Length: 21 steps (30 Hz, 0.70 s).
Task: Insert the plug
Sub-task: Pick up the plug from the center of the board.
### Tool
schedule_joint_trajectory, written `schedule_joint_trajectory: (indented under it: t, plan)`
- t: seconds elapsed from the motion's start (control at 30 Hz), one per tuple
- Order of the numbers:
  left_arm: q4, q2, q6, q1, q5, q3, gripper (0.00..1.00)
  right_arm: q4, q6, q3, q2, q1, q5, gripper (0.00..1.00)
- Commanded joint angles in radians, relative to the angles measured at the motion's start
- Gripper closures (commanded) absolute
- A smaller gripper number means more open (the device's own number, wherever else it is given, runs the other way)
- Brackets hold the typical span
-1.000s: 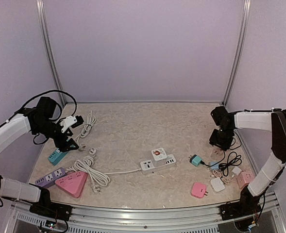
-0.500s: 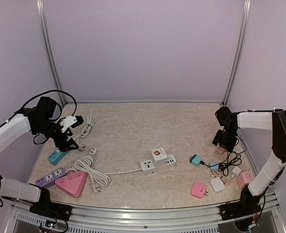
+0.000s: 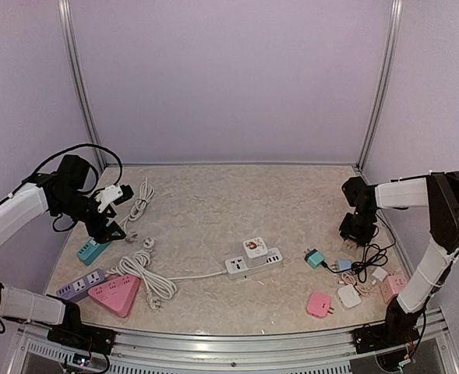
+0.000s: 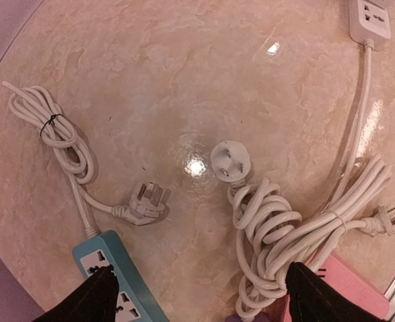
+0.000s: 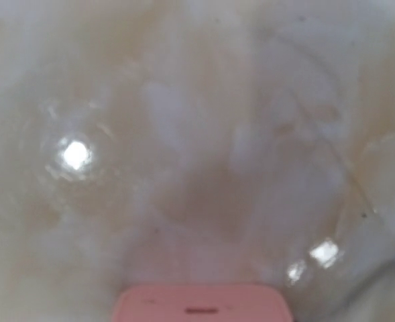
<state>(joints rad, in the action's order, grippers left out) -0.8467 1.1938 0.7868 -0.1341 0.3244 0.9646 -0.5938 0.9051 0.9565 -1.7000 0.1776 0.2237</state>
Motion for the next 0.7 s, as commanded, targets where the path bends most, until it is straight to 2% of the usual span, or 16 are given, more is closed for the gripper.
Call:
schedule_joint_trajectory:
  t: [0.0, 0.03, 0.13, 0.23, 0.4, 0.5, 0.67]
  plan:
    - [-0.04, -0.017, 0.002, 0.02, 0.026, 0.014, 0.16, -0.024, -0.073, 0.04, 0.04, 0.01, 0.011, 0.96]
    - [-0.057, -0.017, 0.003, 0.026, 0.042, 0.034, 0.16, -0.034, -0.106, 0.064, 0.066, 0.031, 0.028, 1.0]
    - [-0.141, -0.016, 0.005, 0.047, 0.096, 0.131, 0.16, -0.026, -0.229, 0.166, 0.159, 0.144, 0.095, 1.0]
    - [-0.223, -0.016, 0.009, 0.06, 0.139, 0.261, 0.16, 0.03, -0.323, 0.277, 0.238, 0.306, 0.17, 1.0]
    - [-0.292, -0.01, -0.044, 0.052, 0.18, 0.482, 0.16, 0.191, -0.348, 0.479, 0.282, 0.535, 0.232, 1.0]
    - [-0.281, -0.012, -0.091, 0.003, 0.151, 0.602, 0.16, 0.327, -0.34, 0.573, 0.252, 0.659, 0.216, 1.0]
    - [-0.261, -0.03, -0.155, -0.146, 0.022, 0.746, 0.15, 0.544, -0.38, 0.698, 0.175, 0.829, 0.217, 1.0]
